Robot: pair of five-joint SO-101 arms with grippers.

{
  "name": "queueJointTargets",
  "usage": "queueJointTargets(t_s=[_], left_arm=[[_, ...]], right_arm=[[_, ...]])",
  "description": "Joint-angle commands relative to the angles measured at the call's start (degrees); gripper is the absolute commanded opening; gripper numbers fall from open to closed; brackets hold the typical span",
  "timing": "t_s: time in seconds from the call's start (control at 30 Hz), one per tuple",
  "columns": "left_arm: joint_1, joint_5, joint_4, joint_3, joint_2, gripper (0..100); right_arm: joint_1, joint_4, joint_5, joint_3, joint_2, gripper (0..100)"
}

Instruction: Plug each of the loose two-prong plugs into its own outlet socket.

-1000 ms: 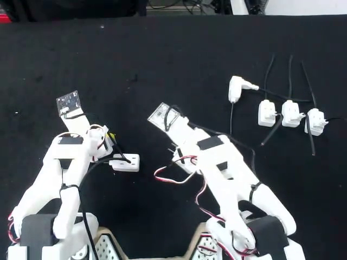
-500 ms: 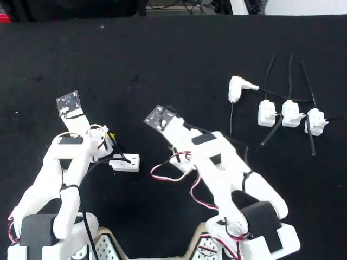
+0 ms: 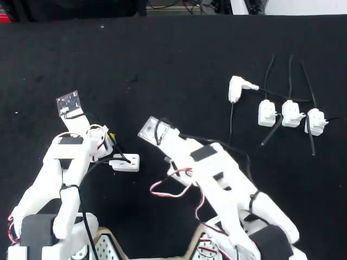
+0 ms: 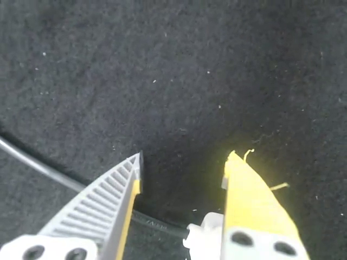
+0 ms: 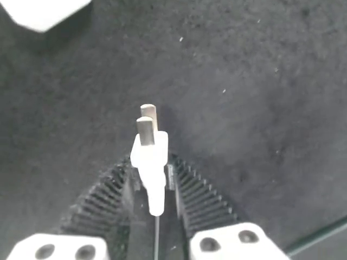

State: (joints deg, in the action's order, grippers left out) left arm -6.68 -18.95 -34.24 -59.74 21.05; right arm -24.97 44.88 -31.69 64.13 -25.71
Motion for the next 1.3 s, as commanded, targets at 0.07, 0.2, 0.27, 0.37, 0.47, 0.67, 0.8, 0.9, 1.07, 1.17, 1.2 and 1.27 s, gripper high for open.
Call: queueJointTargets(t_s=[0.07, 0.2, 0.27, 0.37, 0.47, 0.67, 0.8, 0.9, 1.07, 1.17, 1.2, 1.27], left_arm=[[-0.31, -0.09, 0.70, 0.31, 1.85, 25], [-0.31, -0.09, 0.70, 0.31, 1.76, 25], [-0.31, -0.09, 0.70, 0.31, 1.76, 25], [-0.31, -0.09, 0.70, 0.31, 1.76, 25], [-0.31, -0.09, 0.70, 0.31, 1.76, 25], [-0.31, -0.09, 0.18, 0.31, 2.11, 25], [-1.54, -0.09, -4.57, 1.36, 4.75, 25], [-1.80, -0.09, -5.19, -1.10, 11.60, 25], [-1.54, -0.09, -5.01, -8.66, 26.81, 25], [-1.45, -0.09, -5.01, -12.70, 35.08, 25], [-1.45, -0.09, -5.01, -13.93, 37.63, 25], [-1.36, -0.26, -5.10, -16.40, 42.90, 25]], right_arm=[[-1.14, -6.15, 0.35, 4.09, -2.95, 1.2], [-1.14, -6.24, 1.58, 4.18, -2.95, 7.5], [-1.14, -6.51, 3.96, 4.18, -2.95, 11.8], [-1.14, -6.68, 5.01, 4.18, -2.95, 7.8], [-1.14, -6.51, 5.19, 4.44, -3.30, 1.6], [-1.23, 3.69, 5.27, -1.89, -9.63, 1.0], [-4.31, 3.87, 5.27, -3.03, -15.16, 1.0], [-8.00, -3.78, 5.80, 0.22, -15.34, 1.0], [-15.47, -12.48, 17.85, 2.24, -15.25, 1.0], [-19.69, -17.67, 21.71, 4.18, -15.25, 1.1], [-20.75, -19.78, 22.33, 5.14, -15.25, 1.1], [-21.89, -23.91, 23.65, 7.43, -15.25, 1.1]])
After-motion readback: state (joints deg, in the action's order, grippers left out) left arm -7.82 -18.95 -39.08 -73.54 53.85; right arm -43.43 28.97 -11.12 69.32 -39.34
